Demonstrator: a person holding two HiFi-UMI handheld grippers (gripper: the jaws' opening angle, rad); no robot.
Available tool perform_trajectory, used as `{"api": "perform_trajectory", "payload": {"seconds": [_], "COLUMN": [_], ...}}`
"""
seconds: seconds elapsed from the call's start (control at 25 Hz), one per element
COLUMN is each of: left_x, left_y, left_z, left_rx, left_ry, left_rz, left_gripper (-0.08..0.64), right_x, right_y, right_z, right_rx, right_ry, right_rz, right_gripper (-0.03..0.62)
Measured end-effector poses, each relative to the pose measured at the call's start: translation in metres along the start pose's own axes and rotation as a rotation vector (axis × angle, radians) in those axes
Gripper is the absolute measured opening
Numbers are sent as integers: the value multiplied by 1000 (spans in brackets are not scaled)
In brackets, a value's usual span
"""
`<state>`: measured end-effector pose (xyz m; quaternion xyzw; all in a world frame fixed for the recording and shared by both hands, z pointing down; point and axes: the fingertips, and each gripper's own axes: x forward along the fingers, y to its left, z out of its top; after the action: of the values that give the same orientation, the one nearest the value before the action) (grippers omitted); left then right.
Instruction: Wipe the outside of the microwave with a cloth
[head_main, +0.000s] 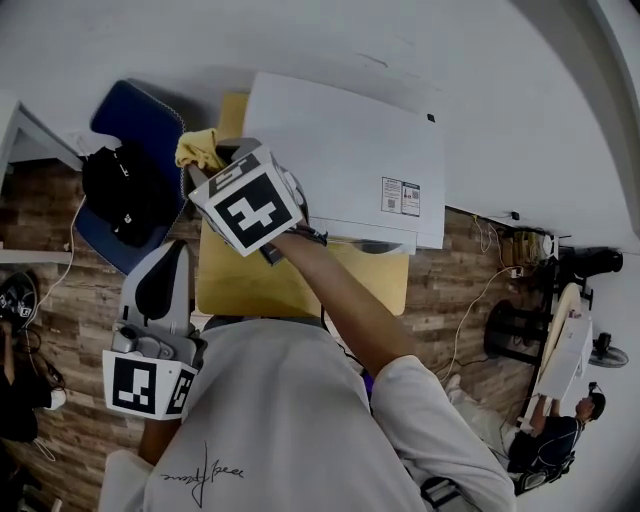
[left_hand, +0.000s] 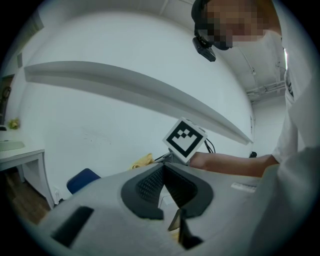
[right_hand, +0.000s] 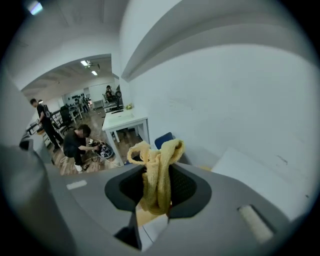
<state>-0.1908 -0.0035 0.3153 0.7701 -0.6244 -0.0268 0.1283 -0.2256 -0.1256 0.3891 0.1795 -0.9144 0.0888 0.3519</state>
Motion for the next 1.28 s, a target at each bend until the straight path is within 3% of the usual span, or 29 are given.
{"api": "perform_trajectory", "payload": {"seconds": [0.16,0.48,0.84,1.28], "left_x": [10,40,62,75], "left_y": [-1,-31,-56,-74], "left_z": [0,0,-4,-8], "left_rx": [1,19,24,27], "left_ry": [3,20,45,65], "left_rz": [-20,-133,-208,-225], "left_gripper": [-5,-5,-5,-5], "right_x": [-28,-95,-154,-245], "right_y": [-15,-82,-160,-259], "right_z": [2,-28,-90,-183], "right_rx": [-57,22,94,202], "right_ry": [-25,-30,41,160], "right_rz": [-43,-136,-292,-562], "right_gripper": [118,121,123,124]}}
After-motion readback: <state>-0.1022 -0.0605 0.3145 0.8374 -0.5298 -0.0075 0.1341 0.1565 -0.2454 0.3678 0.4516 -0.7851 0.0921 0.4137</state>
